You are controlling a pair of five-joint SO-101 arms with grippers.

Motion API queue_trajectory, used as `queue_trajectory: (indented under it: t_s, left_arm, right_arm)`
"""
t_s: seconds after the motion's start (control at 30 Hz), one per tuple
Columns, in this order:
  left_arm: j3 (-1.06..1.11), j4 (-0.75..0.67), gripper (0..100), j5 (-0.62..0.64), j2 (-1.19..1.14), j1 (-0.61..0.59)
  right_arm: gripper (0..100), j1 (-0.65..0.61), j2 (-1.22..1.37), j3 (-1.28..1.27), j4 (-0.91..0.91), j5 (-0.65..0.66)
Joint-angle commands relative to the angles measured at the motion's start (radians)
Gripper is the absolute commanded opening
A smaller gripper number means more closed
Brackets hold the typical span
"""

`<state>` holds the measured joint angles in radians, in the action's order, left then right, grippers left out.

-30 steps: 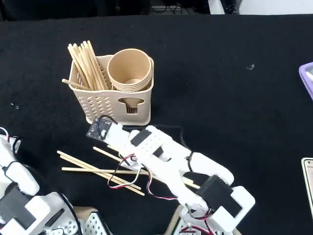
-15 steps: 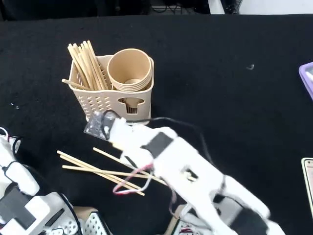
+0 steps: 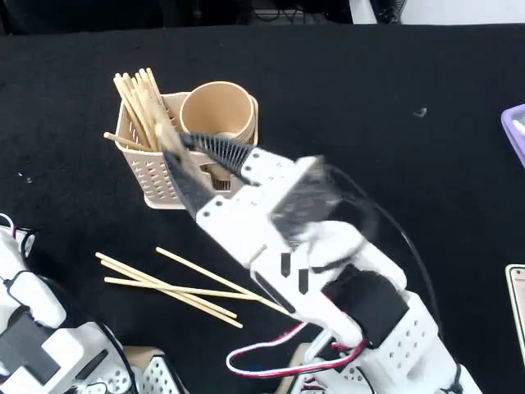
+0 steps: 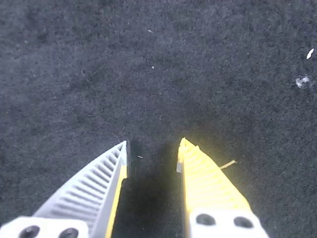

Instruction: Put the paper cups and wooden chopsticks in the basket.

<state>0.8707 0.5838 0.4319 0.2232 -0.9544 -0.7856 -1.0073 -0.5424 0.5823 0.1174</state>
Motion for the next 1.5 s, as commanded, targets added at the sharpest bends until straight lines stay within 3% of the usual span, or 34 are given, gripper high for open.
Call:
queue_trajectory:
  t_s: [0.0,0.13,0.27,0.63,0.9,1.33,1.47]
  left_arm:
    - [-0.054,0.0,17,0.002,0.008,0.013]
    - [-0.054,0.0,17,0.002,0.008,0.013]
    - [-0.054,0.002,17,0.002,0.009,0.013]
    - [-0.054,0.002,17,0.002,0.009,0.013]
    - [-0.053,0.002,17,0.002,0.011,0.013]
    - [-0.053,0.002,17,0.002,0.011,0.013]
    - [-0.053,0.002,17,0.002,0.011,0.013]
  right_arm:
    - [1.1,0.002,0.094,0.061,-0.396,-0.071]
    - [1.1,0.002,0.228,0.062,-0.64,-0.071]
    - [1.1,0.008,0.351,0.074,-0.747,-0.071]
    - [1.1,0.144,0.582,0.157,-0.755,-0.077]
    - [1.4,0.094,0.578,0.025,-0.75,-0.074]
    - [1.8,0.094,0.469,0.236,-0.141,-0.072]
    - [12.9,0.095,0.415,0.232,-0.074,-0.078]
